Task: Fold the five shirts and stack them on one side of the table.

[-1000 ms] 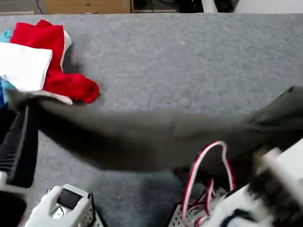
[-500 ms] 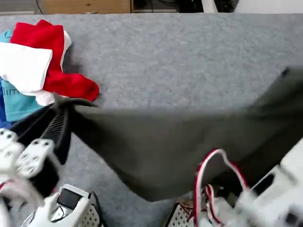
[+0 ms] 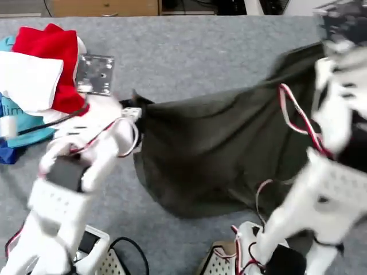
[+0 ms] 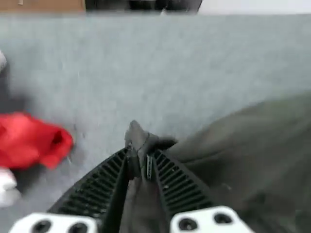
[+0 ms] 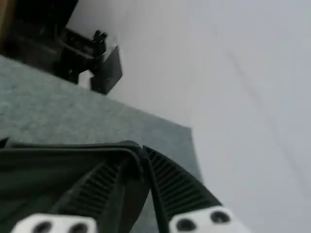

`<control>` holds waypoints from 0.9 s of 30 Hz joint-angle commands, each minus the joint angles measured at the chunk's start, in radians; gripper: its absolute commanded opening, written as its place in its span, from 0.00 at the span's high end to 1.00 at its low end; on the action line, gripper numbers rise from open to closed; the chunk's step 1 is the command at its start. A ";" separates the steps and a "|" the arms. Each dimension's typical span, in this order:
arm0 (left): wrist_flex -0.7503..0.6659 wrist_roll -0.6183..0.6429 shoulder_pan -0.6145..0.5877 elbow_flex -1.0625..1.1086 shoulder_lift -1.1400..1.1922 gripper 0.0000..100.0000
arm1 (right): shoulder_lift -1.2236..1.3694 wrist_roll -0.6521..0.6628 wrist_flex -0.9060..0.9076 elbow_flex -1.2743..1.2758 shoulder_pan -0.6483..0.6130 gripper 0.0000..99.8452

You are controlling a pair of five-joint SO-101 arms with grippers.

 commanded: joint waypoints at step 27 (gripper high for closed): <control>0.052 0.259 -0.155 -0.996 1.299 0.80 | 0.888 -0.370 -0.523 0.127 0.068 1.00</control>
